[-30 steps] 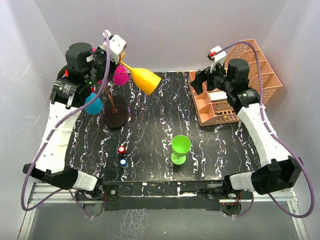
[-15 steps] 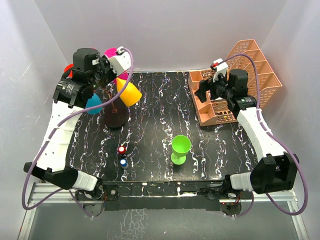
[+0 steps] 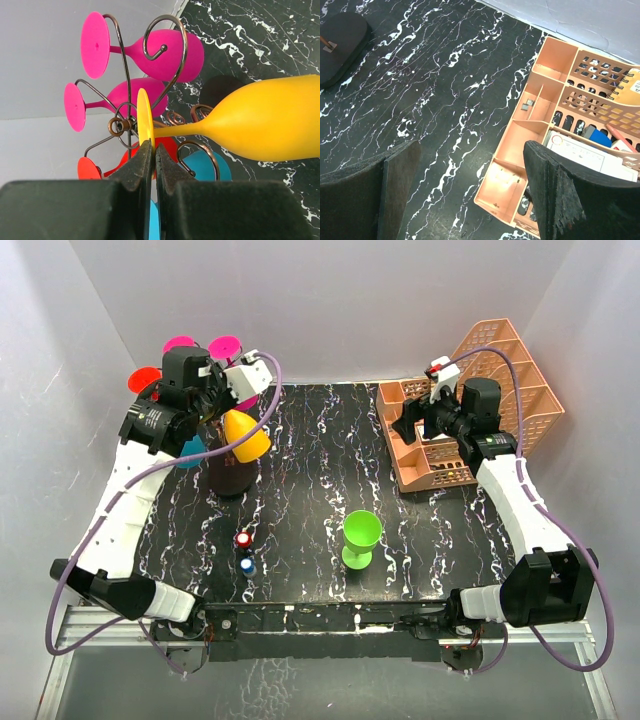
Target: Place the wine glass upside down on the wine glass rack
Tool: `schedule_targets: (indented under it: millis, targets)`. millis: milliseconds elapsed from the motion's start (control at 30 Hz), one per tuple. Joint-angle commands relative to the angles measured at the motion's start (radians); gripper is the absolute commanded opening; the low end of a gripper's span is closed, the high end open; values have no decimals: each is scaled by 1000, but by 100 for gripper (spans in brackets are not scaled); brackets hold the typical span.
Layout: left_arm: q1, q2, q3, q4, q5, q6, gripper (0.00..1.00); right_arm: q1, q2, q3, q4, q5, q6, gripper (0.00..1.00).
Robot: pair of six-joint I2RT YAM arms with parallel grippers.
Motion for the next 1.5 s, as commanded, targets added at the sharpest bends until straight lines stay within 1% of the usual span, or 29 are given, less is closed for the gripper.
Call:
schedule_targets:
  millis: [0, 267, 600, 1100, 1300, 1467]
  targets:
    - [-6, -37, 13, 17, -42, 15, 0, -9, -31, 10, 76, -22, 4, 92]
    - [-6, -82, 20, -18, -84, 46, 0, -14, -22, 11, 74, -23, 4, 92]
    - [-7, -92, 15, -44, -100, 61, 0, -21, -23, 10, 71, -36, 6, 92]
    - [-8, -90, 9, -95, -96, 100, 0, -25, -9, 6, 71, -41, 2, 92]
    - [-9, -92, 26, -126, -63, 102, 0, -26, -6, 7, 71, -41, 1, 92]
    - [-13, -93, 25, -155, -51, 133, 0, -26, -6, 5, 71, -42, 0, 92]
